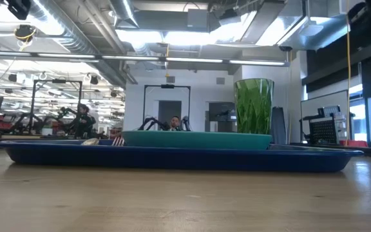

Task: Pick and place plate/cup/fork/spoon on tray
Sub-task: Return to Home Position

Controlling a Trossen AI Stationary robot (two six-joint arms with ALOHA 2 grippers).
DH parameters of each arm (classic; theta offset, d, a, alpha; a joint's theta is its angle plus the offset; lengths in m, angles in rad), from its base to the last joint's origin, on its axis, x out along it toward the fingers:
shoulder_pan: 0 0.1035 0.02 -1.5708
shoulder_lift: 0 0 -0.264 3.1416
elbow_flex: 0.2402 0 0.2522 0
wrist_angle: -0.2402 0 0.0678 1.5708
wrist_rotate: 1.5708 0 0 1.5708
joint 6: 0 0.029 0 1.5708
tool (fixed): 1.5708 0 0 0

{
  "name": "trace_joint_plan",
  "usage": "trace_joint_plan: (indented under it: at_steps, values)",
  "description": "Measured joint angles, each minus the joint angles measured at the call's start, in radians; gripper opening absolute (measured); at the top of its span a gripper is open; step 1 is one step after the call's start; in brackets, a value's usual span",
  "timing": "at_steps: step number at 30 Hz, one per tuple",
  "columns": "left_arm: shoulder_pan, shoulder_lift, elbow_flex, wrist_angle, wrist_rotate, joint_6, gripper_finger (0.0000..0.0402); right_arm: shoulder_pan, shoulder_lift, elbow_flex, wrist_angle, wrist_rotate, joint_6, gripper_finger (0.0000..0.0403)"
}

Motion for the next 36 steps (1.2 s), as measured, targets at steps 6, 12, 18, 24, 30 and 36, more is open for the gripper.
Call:
trace_joint_plan:
  at_steps: [6, 12, 18, 24, 30, 36]
  values:
    - [0.001, 0.0, -0.073, 0.05, 0.001, -0.014, 0.0, 0.0, 0.001, -0.111, 0.059, -0.006, 0.005, 0.0003]
    - [0.0, 0.0, -0.226, 0.165, 0.005, -0.018, 0.0, 0.0, 0.001, -0.279, 0.295, -0.008, -0.072, 0.0003]
    - [0.0, 0.0, -0.389, 0.339, 0.011, -0.019, 0.0, 0.0, 0.002, -0.421, 0.43, -0.019, -0.046, 0.0003]
    - [0.001, 0.0, -0.558, 0.506, 0.01, -0.006, 0.0, 0.0, 0.001, -0.526, 0.54, -0.049, 0.015, 0.0003]
    - [0.001, 0.0, -0.728, 0.755, 0.038, 0.115, 0.0, 0.0, 0.003, -0.582, 0.586, -0.093, 0.025, 0.0003]
    - [0.0, -0.001, -0.827, 0.866, 0.069, 0.132, 0.0, 0.0, 0.001, -0.582, 0.589, -0.101, -0.021, 0.0003]
